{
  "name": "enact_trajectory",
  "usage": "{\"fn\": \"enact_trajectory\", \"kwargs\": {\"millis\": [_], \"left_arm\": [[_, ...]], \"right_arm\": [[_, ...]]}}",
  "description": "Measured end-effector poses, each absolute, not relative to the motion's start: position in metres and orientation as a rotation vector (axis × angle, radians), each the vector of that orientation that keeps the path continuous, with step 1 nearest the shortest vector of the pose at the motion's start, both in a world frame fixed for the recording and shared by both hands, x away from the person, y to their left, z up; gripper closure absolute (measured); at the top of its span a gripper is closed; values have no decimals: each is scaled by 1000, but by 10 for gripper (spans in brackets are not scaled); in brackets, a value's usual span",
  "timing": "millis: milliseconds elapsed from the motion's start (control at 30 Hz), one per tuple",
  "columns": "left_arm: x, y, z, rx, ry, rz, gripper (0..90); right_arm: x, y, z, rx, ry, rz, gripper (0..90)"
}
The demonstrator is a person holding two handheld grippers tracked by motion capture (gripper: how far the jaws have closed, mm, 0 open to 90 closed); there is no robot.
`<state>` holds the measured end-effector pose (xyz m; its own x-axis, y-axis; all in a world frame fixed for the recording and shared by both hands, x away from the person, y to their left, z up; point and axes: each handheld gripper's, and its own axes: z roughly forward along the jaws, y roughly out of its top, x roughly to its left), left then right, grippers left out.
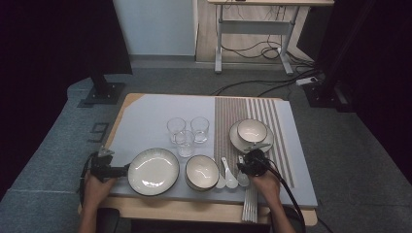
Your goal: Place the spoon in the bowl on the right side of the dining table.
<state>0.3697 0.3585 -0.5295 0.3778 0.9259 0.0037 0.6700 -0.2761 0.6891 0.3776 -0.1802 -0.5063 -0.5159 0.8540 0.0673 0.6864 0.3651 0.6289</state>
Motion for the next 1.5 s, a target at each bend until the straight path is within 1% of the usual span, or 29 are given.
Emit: {"fn": "enact_trajectory", "kwargs": {"millis": [100, 400, 600, 867, 1067, 1133, 1167, 1400, 1500], "left_arm": [[370, 358, -529, 2040, 1369, 551, 30], [370, 358, -529, 2040, 1369, 551, 31], [370, 358, -529, 2040, 1369, 551, 30], [370, 358, -529, 2041, 1369, 551, 30], [370, 359, -529, 2041, 1369, 551, 30], [370, 359, -529, 2041, 1368, 551, 30], [370, 359, -529, 2041, 1369, 551, 30], [370, 359, -529, 2041, 1369, 550, 30], [370, 359, -529, 2041, 1369, 551, 30]], "right_arm": [[379, -179, -508, 1383, 2365, 896, 621], [381, -178, -510, 1421, 2350, 889, 624], [382, -174, -511, 1473, 2344, 896, 646], [381, -168, -511, 1444, 2335, 870, 674], [381, -162, -512, 1424, 2331, 854, 710], [381, -161, -512, 1403, 2325, 824, 768], [381, -161, -512, 1403, 2323, 826, 777], [382, -160, -511, 1396, 2332, 823, 791], [382, -158, -511, 1396, 2334, 836, 824]]}}
